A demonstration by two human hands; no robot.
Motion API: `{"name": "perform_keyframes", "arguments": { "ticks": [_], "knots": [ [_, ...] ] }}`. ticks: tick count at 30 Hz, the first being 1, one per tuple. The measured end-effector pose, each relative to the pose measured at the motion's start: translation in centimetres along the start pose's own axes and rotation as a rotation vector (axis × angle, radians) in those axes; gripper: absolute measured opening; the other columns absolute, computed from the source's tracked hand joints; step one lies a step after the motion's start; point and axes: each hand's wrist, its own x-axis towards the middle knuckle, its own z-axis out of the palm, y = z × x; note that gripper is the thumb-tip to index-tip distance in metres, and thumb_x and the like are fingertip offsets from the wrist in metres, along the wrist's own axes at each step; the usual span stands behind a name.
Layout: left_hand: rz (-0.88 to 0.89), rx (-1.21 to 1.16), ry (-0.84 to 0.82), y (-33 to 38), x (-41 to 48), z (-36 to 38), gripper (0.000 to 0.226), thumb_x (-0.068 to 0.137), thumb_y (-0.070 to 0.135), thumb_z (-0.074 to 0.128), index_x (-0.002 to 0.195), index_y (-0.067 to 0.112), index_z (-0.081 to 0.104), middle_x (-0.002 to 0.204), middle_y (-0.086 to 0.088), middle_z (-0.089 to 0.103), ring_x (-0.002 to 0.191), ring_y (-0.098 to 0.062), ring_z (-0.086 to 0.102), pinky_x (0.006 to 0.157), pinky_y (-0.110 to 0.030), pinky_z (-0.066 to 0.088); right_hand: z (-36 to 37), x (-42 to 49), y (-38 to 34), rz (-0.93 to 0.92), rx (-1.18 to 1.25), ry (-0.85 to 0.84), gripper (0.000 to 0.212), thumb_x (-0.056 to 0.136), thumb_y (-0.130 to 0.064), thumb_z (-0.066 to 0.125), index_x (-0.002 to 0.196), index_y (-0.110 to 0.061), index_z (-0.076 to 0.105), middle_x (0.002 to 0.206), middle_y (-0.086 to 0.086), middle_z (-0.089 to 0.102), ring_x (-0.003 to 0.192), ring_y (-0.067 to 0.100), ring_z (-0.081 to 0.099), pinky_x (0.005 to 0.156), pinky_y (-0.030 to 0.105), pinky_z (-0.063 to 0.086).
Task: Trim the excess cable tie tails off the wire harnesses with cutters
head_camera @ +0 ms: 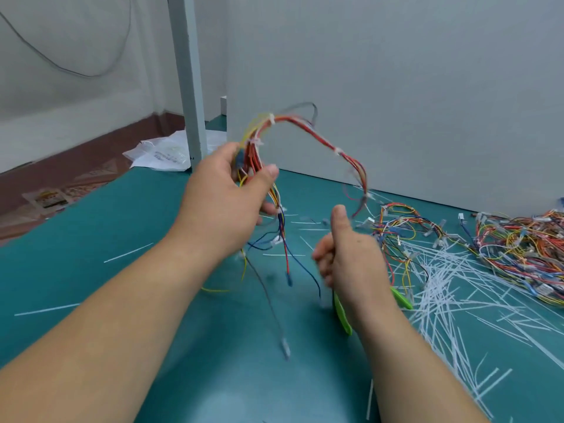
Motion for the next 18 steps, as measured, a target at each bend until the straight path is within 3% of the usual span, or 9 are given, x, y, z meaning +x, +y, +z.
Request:
{"name": "perform_keyframes", "arguments": {
  "ticks": [2,3,4,6,7,9,12,14,18],
  "knots": [
    [0.110,0.109,-0.001,0.2,1.0,-0.9,0.013,0.095,0.032,0.067,0.088,0.027,0.057,0.081,-0.006,0.068,0.074,-0.023,0.072,0.071,-0.048,0.061,-0.4,-0.6,-0.7,-0.388,-0.044,0.281,0.054,0.089,-0.067,0.057,0.062,-0.021,0.050,0.062,-0.014,0.050,0.057,0.005,0.044,0.057,0.028,0.037],
    [0.151,0.143,-0.038,0.5,1.4,-1.3,0.011,0.094,0.035,0.065,0.087,0.033,0.057,0.083,-0.003,0.068,0.078,-0.024,0.070,0.076,-0.050,0.059,-0.4,-0.7,-1.3,-0.479,-0.054,0.345,0.038,0.085,-0.065,0.062,0.077,-0.028,0.058,0.078,-0.015,0.058,0.073,0.005,0.054,0.069,0.030,0.045],
    [0.184,0.167,-0.092,0.9,1.7,-1.6,0.009,0.093,0.038,0.064,0.088,0.037,0.057,0.083,0.000,0.067,0.078,-0.024,0.068,0.078,-0.051,0.058,-0.3,-0.7,-1.9,-0.493,-0.130,0.334,0.044,0.079,-0.069,0.066,0.104,-0.033,0.062,0.109,-0.010,0.064,0.103,0.008,0.060,0.091,0.033,0.049],
    [0.246,0.197,-0.232,1.9,2.0,-1.8,0.007,0.091,0.040,0.062,0.092,0.035,0.058,0.081,0.007,0.066,0.077,-0.019,0.068,0.079,-0.050,0.057,0.0,-0.4,-2.7,-0.418,-0.372,0.156,0.114,0.061,-0.084,0.066,0.157,-0.036,0.029,0.168,-0.002,0.022,0.157,0.016,0.017,0.127,0.039,0.019],
    [0.271,0.185,-0.310,2.3,2.0,-1.7,0.007,0.092,0.038,0.063,0.094,0.033,0.059,0.081,0.010,0.066,0.079,-0.017,0.069,0.080,-0.050,0.057,0.3,-0.2,-3.1,-0.373,-0.430,0.066,0.136,0.053,-0.088,0.066,0.164,-0.037,0.006,0.174,-0.007,-0.002,0.160,0.012,-0.005,0.130,0.042,0.006],
    [0.309,0.089,-0.433,3.2,2.1,-1.4,0.004,0.094,0.028,0.065,0.095,0.028,0.061,0.081,0.012,0.065,0.084,-0.022,0.072,0.081,-0.047,0.058,1.1,0.1,-4.3,-0.354,-0.393,-0.098,0.155,0.046,-0.084,0.072,0.162,-0.038,-0.018,0.173,-0.010,-0.014,0.159,0.012,-0.015,0.131,0.049,0.003],
    [0.375,-0.032,-0.497,4.4,2.1,-0.7,0.012,0.096,0.015,0.066,0.094,0.026,0.063,0.082,0.010,0.064,0.082,-0.024,0.067,0.082,-0.040,0.056,2.4,0.4,-5.1,-0.413,-0.082,-0.232,0.152,0.056,-0.047,0.096,0.164,-0.034,-0.010,0.168,-0.002,0.028,0.152,0.009,0.035,0.120,0.034,0.038],
    [0.384,-0.058,-0.500,4.9,2.2,-0.4,0.007,0.095,0.014,0.067,0.099,0.019,0.064,0.086,-0.005,0.067,0.085,-0.033,0.067,0.084,-0.044,0.056,3.0,0.8,-5.0,-0.426,0.088,-0.233,0.125,0.071,-0.017,0.095,0.163,-0.027,0.010,0.149,-0.001,0.052,0.120,-0.001,0.063,0.099,0.021,0.052],
    [0.387,0.133,-0.352,4.4,2.9,-0.9,0.019,0.086,0.032,0.077,0.095,0.020,0.065,0.082,0.005,0.069,0.076,-0.015,0.065,0.076,-0.035,0.055,3.1,1.4,-5.1,-0.346,0.061,-0.179,0.032,0.092,-0.004,0.075,0.121,-0.013,0.064,0.099,0.009,0.074,0.076,0.018,0.069,0.071,0.032,0.056]
  ]
}}
